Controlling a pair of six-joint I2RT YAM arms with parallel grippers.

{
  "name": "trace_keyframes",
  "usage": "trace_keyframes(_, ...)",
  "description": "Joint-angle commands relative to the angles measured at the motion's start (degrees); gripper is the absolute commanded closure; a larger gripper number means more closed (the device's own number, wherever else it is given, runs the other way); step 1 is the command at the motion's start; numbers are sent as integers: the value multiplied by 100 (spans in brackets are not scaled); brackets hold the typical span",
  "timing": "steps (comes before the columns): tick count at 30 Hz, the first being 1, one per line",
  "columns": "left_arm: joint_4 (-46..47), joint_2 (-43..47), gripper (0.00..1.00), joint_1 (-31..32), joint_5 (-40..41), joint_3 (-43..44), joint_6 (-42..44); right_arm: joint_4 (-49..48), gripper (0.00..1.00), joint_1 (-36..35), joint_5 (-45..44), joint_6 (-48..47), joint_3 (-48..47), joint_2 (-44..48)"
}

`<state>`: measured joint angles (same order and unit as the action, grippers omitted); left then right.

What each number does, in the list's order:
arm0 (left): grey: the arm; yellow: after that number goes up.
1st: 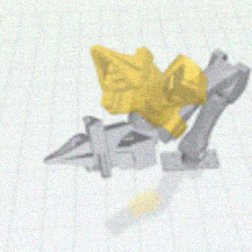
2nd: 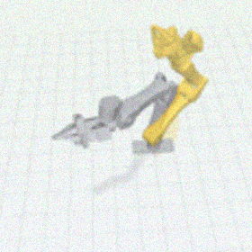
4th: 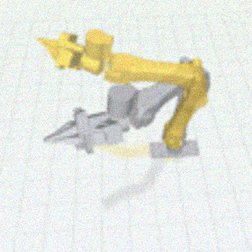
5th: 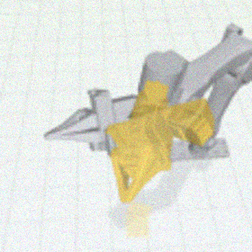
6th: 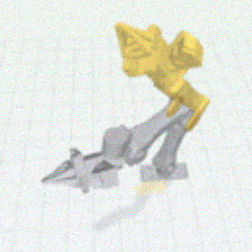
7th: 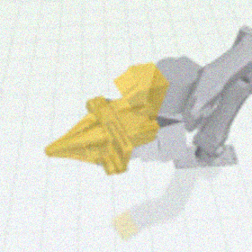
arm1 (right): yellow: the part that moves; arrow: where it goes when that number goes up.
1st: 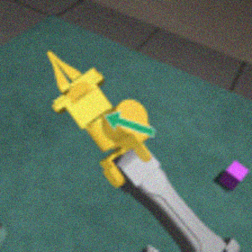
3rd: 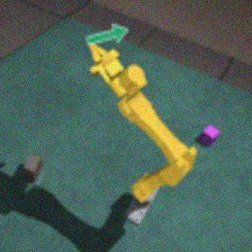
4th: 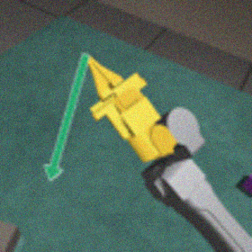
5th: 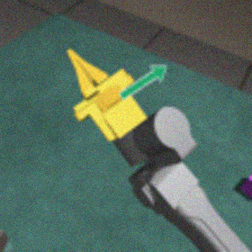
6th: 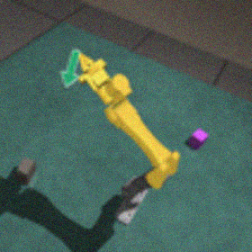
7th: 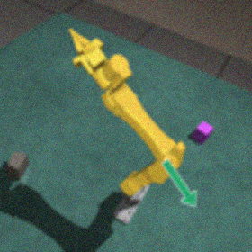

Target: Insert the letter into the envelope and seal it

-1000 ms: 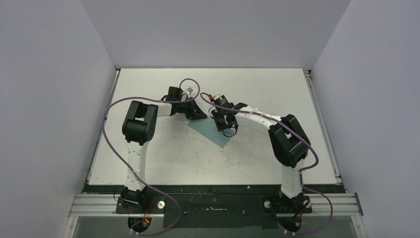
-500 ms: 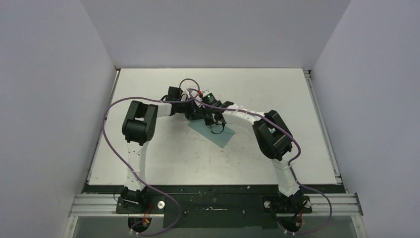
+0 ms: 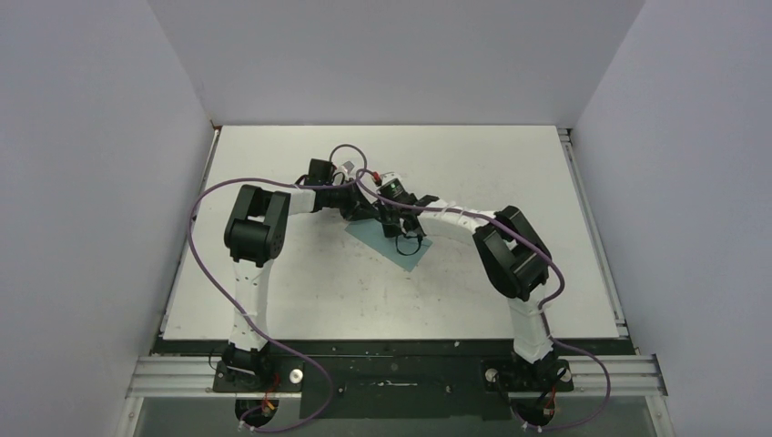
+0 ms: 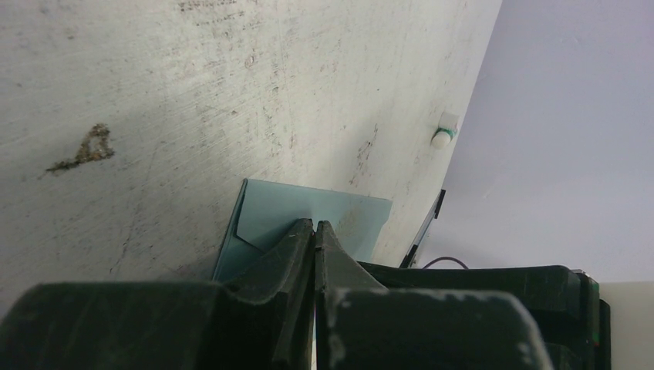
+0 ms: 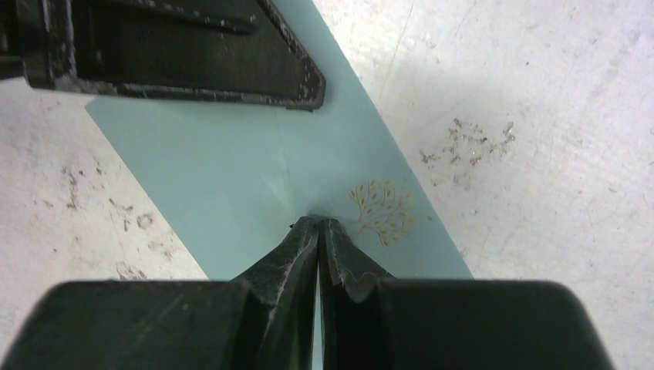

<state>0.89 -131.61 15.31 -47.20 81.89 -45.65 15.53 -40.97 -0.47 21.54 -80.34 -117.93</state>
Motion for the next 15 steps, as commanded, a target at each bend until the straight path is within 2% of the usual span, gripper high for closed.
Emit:
trace_keyframes(1,-648,-360,100,-92,688,-173,413,646,95,-27,280,-283,328,270)
trace_keyframes(6,-642,-372,100,-95,702,-171,415,802,95,-25,388,-490,321,129)
trace_keyframes(11,-653,-364,100,-96,701,-175,429,1145,95,-18,-76,-501,23,-96)
trace_keyframes(15,-705,-354,100,-93,708,-174,484,1301,95,222,-331,-435,136,33)
